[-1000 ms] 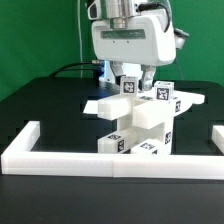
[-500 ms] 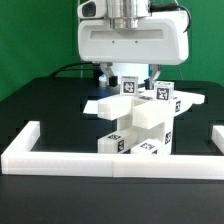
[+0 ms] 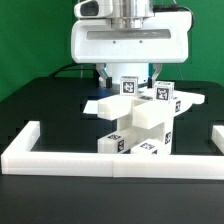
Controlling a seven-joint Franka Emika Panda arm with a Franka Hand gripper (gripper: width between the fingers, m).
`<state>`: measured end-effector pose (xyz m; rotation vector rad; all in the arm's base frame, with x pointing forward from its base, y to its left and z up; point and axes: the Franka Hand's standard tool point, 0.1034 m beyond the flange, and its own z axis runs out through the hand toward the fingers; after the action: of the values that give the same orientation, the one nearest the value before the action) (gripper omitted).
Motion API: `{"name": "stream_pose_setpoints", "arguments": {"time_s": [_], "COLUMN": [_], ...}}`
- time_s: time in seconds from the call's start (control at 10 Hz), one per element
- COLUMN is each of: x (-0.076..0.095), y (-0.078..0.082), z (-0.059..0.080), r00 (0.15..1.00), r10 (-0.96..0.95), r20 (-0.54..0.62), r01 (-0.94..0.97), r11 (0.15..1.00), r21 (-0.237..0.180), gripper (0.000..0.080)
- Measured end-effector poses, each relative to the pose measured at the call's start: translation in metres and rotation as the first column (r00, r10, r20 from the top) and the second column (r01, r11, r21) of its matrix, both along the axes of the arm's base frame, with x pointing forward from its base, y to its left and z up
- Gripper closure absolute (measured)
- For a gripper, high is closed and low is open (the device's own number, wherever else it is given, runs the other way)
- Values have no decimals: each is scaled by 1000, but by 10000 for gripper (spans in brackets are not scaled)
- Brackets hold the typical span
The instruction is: Assemble chair
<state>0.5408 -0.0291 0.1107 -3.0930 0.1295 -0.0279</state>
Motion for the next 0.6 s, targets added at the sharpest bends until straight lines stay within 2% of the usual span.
{"name": "stream_pose_setpoints", "arguments": {"time_s": [0.2, 0.4, 0.5, 0.6], "x": [1, 1, 1, 1], "y": [-3, -5, -5, -5], "z": [1, 1, 1, 1], "r00": [996, 996, 996, 999], "r10": [91, 85, 84, 54], "r20": [6, 6, 6, 5], "r01": [-91, -85, -84, -54], "r11": [996, 996, 996, 999], "r21": [-2, -1, -1, -1], "gripper": [151, 432, 432, 514]}}
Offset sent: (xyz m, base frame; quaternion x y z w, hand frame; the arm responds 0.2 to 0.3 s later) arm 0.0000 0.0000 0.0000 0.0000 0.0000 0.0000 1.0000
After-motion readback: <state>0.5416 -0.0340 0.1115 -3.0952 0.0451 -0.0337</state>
